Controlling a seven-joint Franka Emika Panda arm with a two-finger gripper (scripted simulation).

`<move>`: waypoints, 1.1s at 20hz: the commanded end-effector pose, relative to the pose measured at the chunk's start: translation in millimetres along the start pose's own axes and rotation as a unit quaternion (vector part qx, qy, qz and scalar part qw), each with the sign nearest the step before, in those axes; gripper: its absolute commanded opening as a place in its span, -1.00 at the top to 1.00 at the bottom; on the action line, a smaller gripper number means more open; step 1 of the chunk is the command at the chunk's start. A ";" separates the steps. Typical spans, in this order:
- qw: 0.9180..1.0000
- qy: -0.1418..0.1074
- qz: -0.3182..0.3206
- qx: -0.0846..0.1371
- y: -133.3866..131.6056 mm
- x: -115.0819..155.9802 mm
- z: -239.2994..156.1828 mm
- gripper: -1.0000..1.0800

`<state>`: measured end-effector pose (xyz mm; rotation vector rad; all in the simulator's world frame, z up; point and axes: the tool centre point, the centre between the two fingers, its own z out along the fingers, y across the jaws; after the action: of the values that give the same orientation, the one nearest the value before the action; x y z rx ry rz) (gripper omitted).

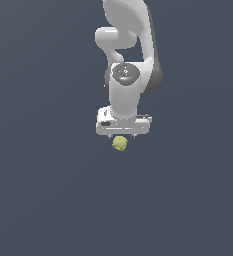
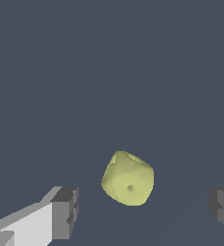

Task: Pick up the object and move it to a goal position.

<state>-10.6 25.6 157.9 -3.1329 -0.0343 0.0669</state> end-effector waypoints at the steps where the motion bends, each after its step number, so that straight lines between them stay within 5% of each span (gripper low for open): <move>1: 1.000 0.000 0.000 0.000 0.0 0.0 0.0 -0.92; 10: 1.000 0.012 0.009 -0.016 33.5 8.4 -11.8 -0.92; 22: 0.999 0.014 0.042 -0.013 27.2 2.4 1.3 -0.92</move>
<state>-5.9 -2.9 159.6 -3.1606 0.0708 0.0251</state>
